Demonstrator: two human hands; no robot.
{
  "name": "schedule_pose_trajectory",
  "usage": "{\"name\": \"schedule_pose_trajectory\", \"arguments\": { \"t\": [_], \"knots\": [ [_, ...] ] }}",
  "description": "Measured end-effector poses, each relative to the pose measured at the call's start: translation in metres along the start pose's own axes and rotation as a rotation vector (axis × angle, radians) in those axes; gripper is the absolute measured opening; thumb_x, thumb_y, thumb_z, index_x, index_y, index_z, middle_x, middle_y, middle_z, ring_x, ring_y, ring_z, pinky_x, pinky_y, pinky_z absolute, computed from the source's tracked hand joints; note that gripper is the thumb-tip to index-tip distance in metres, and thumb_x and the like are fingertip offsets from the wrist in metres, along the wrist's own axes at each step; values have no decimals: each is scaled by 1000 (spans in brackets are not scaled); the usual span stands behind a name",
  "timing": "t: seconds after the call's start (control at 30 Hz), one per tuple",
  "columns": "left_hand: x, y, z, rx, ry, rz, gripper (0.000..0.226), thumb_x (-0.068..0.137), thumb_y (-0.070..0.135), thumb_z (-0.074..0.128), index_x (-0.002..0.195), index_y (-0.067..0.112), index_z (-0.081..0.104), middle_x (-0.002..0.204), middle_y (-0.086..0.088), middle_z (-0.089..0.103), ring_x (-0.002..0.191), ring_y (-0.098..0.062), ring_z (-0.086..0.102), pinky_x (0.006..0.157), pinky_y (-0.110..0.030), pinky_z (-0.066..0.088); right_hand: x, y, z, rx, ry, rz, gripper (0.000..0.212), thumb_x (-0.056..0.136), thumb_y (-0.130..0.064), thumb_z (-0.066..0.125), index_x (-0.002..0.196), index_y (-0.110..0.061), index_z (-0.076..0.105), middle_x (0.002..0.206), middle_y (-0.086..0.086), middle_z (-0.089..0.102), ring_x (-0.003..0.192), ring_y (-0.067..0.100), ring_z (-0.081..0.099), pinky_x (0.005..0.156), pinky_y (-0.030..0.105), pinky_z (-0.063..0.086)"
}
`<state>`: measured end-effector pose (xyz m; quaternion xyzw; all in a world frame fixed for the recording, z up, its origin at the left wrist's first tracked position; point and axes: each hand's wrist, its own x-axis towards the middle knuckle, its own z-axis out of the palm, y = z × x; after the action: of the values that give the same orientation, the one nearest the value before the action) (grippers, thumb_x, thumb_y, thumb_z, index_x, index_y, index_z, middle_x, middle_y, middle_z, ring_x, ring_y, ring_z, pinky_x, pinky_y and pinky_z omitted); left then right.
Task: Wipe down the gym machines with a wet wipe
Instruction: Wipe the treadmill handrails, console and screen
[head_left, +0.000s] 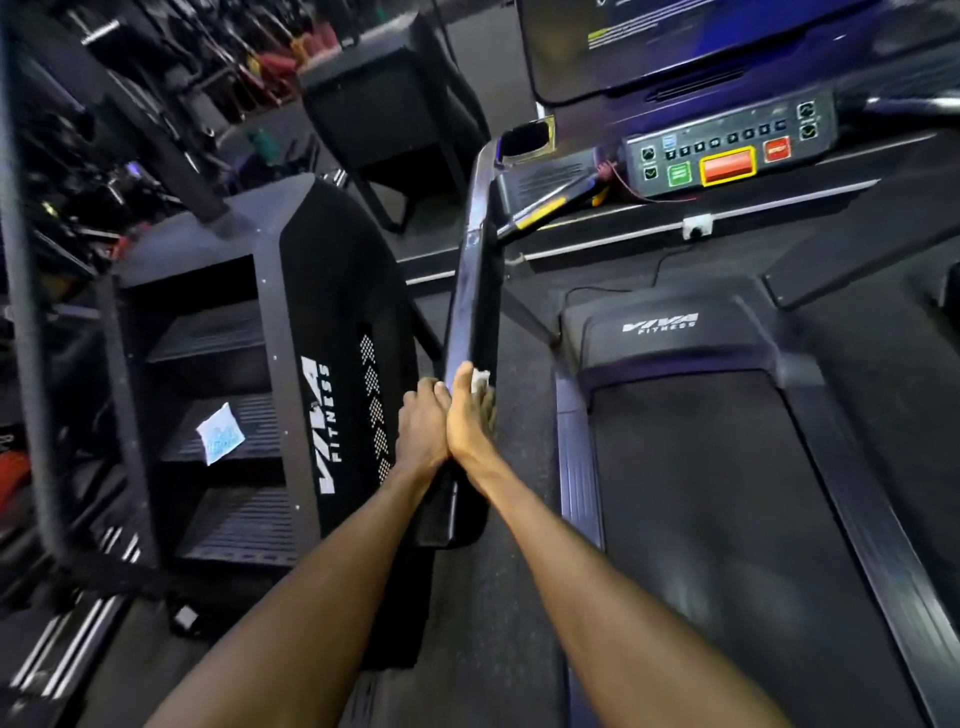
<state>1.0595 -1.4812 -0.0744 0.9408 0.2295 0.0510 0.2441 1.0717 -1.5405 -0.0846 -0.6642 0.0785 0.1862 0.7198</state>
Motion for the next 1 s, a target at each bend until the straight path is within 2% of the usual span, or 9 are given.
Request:
{"name": "schedule_pose_trajectory", "arguments": {
  "t": [0.07,0.2,0.27,0.4,0.57,0.67,0.73,0.83,1.0],
  "knots": [
    [-2,2,-2,11,21,4,30,102,38,32,98,15,51,99,-13,59,93,-31,57,78,-43,46,17,-9,-3,12,15,-6,86,94,-73,10,159,-17,14,166,7,13,153,22,10,124,45,6],
    [-5,12,-5,58,41,2,27,104,32,25,96,16,46,103,-8,53,98,-26,49,82,-39,38,18,21,-4,94,18,123,113,69,-92,6,159,-24,16,165,0,16,152,20,16,123,50,15],
    [-3,13,-8,71,34,12,24,104,31,29,94,15,45,101,-4,48,98,-23,46,80,-36,35,5,25,0,67,1,158,114,71,-96,4,158,-25,22,165,-1,20,152,21,18,123,50,16],
    [4,7,-8,104,12,87,20,101,36,44,94,18,41,100,-1,44,94,-20,43,77,-35,37,22,-11,4,-26,-45,70,77,98,-67,7,160,-21,1,167,1,-2,154,20,-5,123,42,-6],
    [10,6,-3,3,61,68,20,104,25,32,85,19,37,90,-2,45,84,-23,44,75,-35,30,63,-20,-6,27,-2,101,83,95,-72,9,160,-21,5,167,2,5,154,22,5,124,47,4],
    [22,11,-3,-42,22,25,22,105,25,31,86,16,40,91,-4,47,84,-22,45,76,-36,33,47,-2,-10,87,-35,142,73,102,-61,10,159,-17,0,167,1,0,153,16,2,125,41,3],
    [36,9,-1,-103,-26,-13,24,105,25,31,91,10,45,95,-8,50,89,-26,49,81,-40,40,37,-4,-6,63,-39,139,83,96,-70,11,159,-18,3,167,3,4,153,17,6,125,42,7],
    [52,4,5,-193,-69,-4,26,105,24,36,94,5,49,94,-8,51,93,-29,53,81,-39,42,53,-30,4,-27,6,87,117,70,-97,5,160,-21,10,166,5,14,152,22,14,124,49,13],
    [69,8,8,-257,-77,-72,29,105,23,32,98,2,51,102,-17,57,98,-32,54,90,-44,43,96,-43,-3,5,42,63,66,105,-55,14,159,-17,14,166,5,15,152,21,15,124,42,9]
  ]
}}
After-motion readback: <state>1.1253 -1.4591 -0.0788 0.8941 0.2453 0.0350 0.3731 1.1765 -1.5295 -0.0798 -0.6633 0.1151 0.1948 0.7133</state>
